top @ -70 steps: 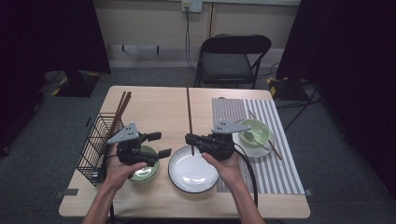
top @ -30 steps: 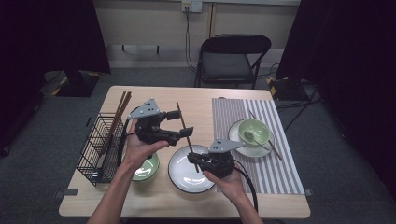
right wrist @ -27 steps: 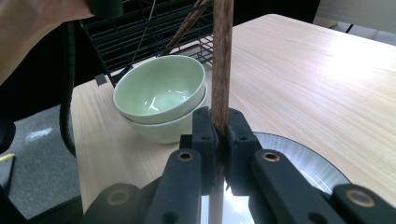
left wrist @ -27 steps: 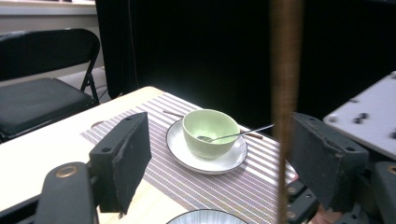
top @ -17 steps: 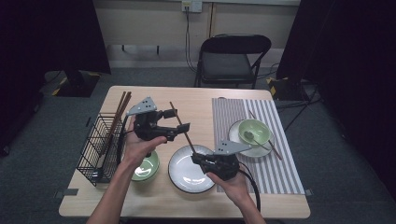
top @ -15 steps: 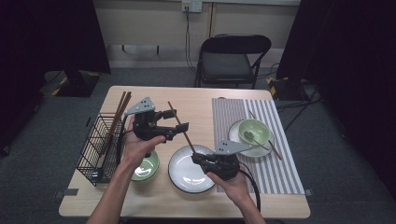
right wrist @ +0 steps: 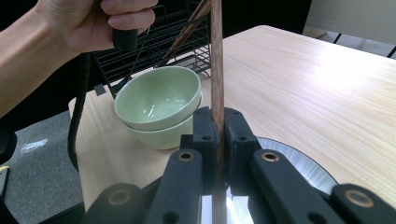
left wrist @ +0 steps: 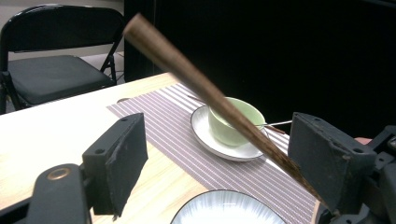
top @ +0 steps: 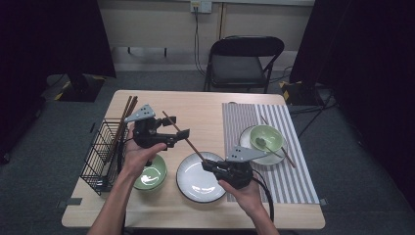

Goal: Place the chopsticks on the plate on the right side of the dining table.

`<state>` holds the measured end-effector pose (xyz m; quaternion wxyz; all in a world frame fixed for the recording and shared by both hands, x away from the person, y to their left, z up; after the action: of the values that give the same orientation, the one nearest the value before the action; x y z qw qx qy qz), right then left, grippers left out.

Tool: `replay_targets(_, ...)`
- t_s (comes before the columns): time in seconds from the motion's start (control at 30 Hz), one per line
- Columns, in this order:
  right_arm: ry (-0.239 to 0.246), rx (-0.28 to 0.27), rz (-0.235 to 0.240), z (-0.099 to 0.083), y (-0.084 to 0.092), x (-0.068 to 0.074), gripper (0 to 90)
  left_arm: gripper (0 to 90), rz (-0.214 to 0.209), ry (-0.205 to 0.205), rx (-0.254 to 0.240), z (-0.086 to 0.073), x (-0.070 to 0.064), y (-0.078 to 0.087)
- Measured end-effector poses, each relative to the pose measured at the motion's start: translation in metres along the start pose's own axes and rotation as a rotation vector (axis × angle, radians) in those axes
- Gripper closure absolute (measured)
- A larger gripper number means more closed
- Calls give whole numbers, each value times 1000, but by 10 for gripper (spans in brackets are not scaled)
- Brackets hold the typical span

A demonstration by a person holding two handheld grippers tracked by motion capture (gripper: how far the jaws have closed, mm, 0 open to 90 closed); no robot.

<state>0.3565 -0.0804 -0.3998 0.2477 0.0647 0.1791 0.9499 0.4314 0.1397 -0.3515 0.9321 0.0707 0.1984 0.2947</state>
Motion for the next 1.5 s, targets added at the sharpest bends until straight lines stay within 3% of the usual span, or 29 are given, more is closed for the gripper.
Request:
replay_targets(0.53, 7, -29, -6, 9, 11, -1, 852, 163, 22, 19, 30, -9, 11, 1)
replay_targets(0.8, 4, -19, 0, 7, 9, -1, 853, 165, 28, 20, 33, -9, 12, 3)
replay_targets(0.87, 0, -10, -2, 6, 8, -2, 854, 164, 22, 28, 13, -6, 12, 6)
replay_targets(1.0, -22, 5, 1, 1, 7, -6, 853, 164, 31, 10, 11, -4, 13, 10)
replay_targets(1.2, -21, 1, 12, 2, 11, -4, 854, 178, 58, 35, 17, -8, 22, 12)
replay_targets(1.33, -40, -3, 33, 3, 11, -3, 854, 174, 41, 64, 14, -13, 25, 11)
replay_targets(1.5, -34, 4, 27, 3, 10, -3, 854, 170, 47, 60, 19, -15, 26, 10)
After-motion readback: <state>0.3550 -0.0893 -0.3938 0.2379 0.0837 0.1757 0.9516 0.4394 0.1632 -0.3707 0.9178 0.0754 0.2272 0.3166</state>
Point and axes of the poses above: each handheld gripper's, and its own axes: y roughly backward along the jaws, z roughly out of its top, x roughly to its left, the point moved 4 cm from there along -y, roughly forward along the jaws, and after that the axes turned 6 degrees about y, right-handed, at the moved point
